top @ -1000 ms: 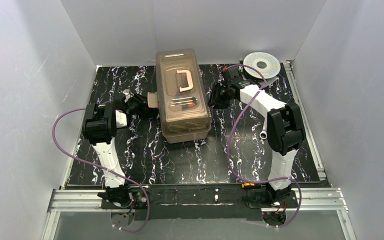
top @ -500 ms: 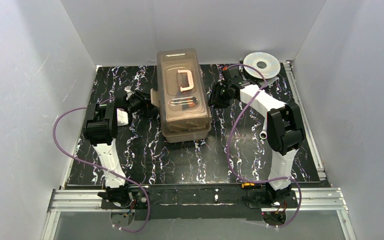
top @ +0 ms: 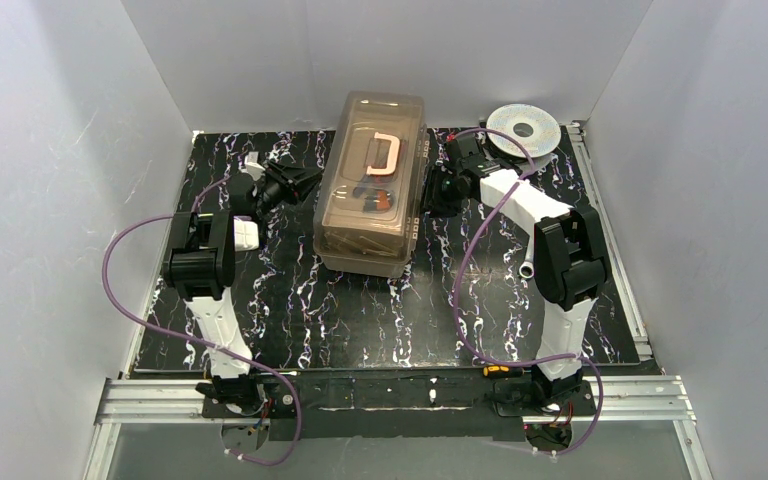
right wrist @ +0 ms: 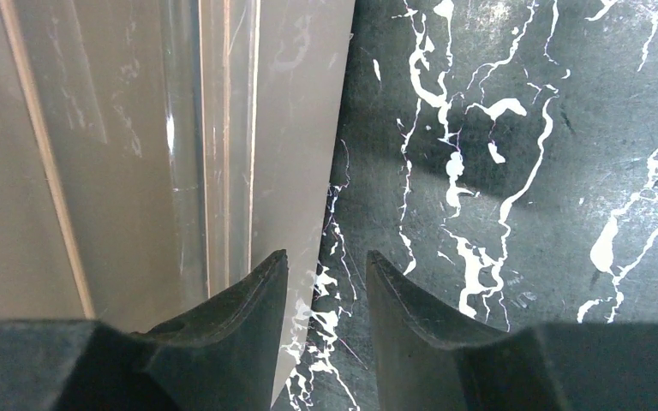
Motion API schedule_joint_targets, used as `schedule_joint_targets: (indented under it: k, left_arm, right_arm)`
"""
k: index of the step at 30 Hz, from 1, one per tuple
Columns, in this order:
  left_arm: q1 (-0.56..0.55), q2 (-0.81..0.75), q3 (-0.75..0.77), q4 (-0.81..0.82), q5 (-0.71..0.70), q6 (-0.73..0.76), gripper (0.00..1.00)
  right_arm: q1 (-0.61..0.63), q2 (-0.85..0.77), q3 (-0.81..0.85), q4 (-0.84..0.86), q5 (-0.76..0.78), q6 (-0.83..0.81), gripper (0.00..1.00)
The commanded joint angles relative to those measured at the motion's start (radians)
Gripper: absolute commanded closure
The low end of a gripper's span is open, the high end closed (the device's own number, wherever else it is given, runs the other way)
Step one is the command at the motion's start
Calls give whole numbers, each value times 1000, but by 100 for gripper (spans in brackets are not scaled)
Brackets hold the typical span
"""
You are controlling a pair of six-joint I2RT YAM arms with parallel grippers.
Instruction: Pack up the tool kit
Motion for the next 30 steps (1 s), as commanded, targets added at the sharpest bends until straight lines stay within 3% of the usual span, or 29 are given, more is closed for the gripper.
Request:
schedule_joint_targets:
  k: [1, 5, 8, 11, 15, 19, 21, 27, 30]
  left_arm:
    - [-28, 51, 18, 243, 101, -161, 77]
    - [-21, 57, 1, 185, 104, -131, 77]
    - [-30, -53, -113, 85, 78, -35, 76]
    - [-138, -334, -296, -216, -41, 201, 74]
    - [-303, -588, -337, -507, -212, 381, 73]
    - [-293, -713, -296, -746, -298, 513, 70]
    - [-234, -720, -287, -760, -292, 525, 69]
    - [21, -605, -364, -492, -111, 360, 72]
    - [45, -515, -346, -453, -97, 352, 72]
  right_arm:
    - [27, 2, 7, 55, -39, 5, 52]
    - [27, -5, 13, 50, -10, 11, 51]
    - [3, -33, 7, 53, -43, 25, 58]
    - [-65, -147, -81, 107, -23, 52, 56]
    - [-97, -188, -79, 78, -11, 32, 55]
    - [-97, -189, -45, 46, 9, 20, 54]
    - [-97, -186, -38, 39, 23, 17, 54]
    - [-97, -183, -36, 41, 26, 17, 54]
    - [-97, -180, -32, 41, 33, 16, 54]
